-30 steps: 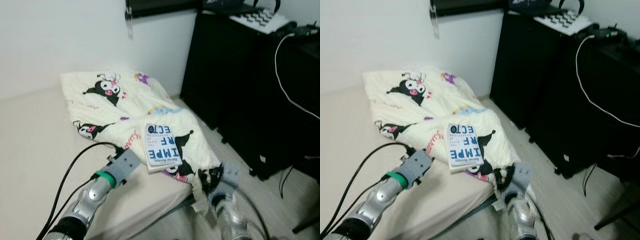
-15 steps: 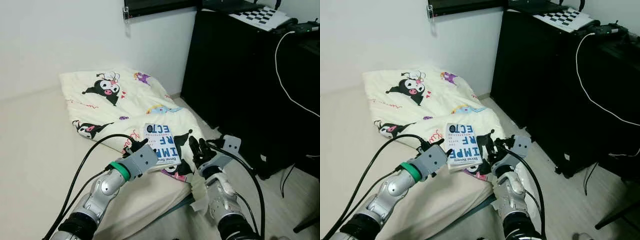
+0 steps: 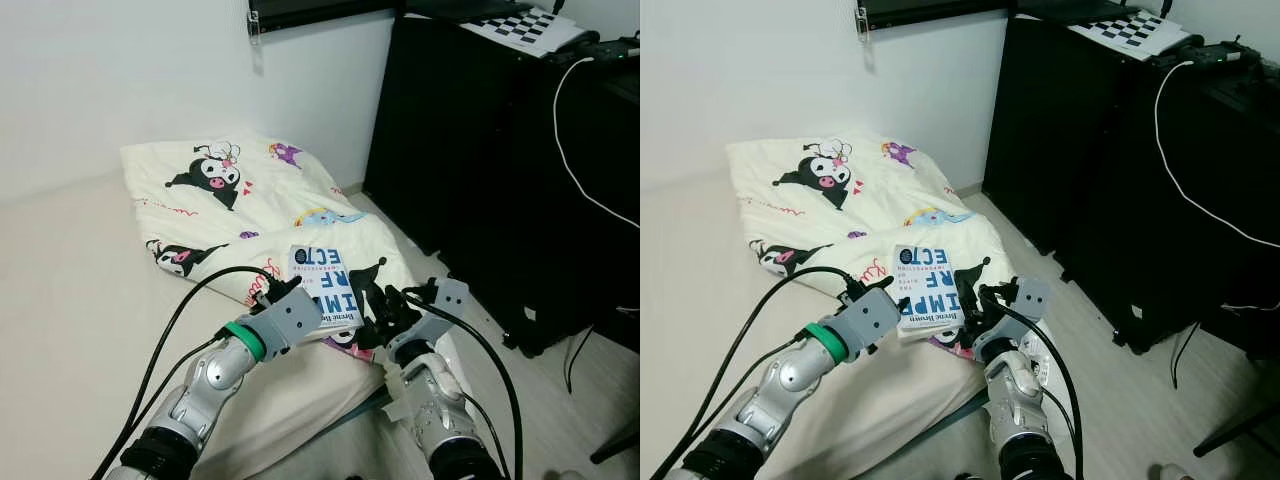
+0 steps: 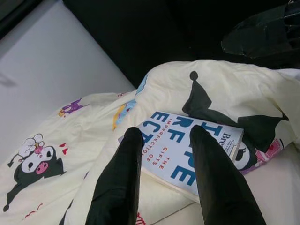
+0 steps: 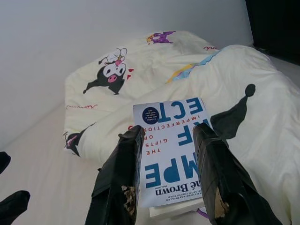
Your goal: Clean up the room
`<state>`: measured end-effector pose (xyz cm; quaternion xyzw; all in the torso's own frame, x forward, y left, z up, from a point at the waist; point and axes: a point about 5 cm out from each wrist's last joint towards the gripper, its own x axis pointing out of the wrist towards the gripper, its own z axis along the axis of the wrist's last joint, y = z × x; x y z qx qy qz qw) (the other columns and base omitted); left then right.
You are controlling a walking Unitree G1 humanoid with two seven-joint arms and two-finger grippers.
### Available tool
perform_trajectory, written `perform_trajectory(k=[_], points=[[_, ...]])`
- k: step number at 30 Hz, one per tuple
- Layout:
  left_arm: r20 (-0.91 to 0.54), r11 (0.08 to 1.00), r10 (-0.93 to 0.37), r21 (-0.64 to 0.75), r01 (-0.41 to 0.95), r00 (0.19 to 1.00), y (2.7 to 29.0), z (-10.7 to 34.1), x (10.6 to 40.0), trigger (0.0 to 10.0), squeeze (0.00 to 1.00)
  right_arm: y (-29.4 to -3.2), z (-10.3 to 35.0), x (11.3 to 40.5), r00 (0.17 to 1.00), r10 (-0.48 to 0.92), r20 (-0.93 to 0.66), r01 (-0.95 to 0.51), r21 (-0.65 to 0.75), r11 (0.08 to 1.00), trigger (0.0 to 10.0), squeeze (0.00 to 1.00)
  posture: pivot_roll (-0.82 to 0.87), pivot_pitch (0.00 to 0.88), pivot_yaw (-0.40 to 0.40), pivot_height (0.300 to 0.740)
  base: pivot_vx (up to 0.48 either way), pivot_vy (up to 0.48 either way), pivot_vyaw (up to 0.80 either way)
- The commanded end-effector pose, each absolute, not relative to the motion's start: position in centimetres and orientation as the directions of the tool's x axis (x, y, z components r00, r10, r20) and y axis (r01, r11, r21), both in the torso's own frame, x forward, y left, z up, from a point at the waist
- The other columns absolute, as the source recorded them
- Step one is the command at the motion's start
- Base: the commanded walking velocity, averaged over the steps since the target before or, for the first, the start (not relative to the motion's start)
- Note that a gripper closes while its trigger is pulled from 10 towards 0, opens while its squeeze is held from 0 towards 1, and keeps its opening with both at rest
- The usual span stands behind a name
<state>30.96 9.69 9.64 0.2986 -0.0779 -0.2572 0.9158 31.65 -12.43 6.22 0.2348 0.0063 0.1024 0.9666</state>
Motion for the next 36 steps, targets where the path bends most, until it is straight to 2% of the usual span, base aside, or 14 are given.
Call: perform_trajectory(k=[1, 12, 26, 36], points=[[-0.036, 0.681, -0.518, 0.588, 0.437, 0.855, 9.88, 9.18, 30.66, 10.0, 0.0, -12.4, 5.72, 31.32, 0.979, 0.203, 0.015, -0.187, 0.456, 0.87, 10.0, 0.0, 0.07, 0.1, 0.045, 0.695, 0.0, 0.0, 0.0], [-0.045, 0.677, -0.517, 0.589, 0.441, 0.855, 9.84, 9.26, 30.59, 10.0, 0.0, -12.57, 5.53, 31.06, 0.98, 0.197, 0.004, -0.177, 0.459, 0.87, 10.0, 0.0, 0.07, 0.097, 0.05, 0.67, 0.0, 0.0, 0.0], [-0.055, 0.668, -0.521, 0.595, 0.447, 0.852, 9.69, 9.19, 30.61, 10.0, 0.0, -12.82, 5.47, 31.05, 0.981, 0.195, 0.0, -0.173, 0.458, 0.872, 10.0, 0.0, 0.07, 0.088, 0.052, 0.605, 0.0, 0.0, 0.0], [-0.058, 0.665, -0.523, 0.596, 0.45, 0.85, 9.66, 9.18, 30.57, 10.0, 0.0, -12.77, 5.73, 31.02, 0.977, 0.214, 0.027, -0.198, 0.504, 0.841, 10.0, 0.0, 0.07, 0.088, 0.052, 0.6, 0.0, 0.0, 0.0]])
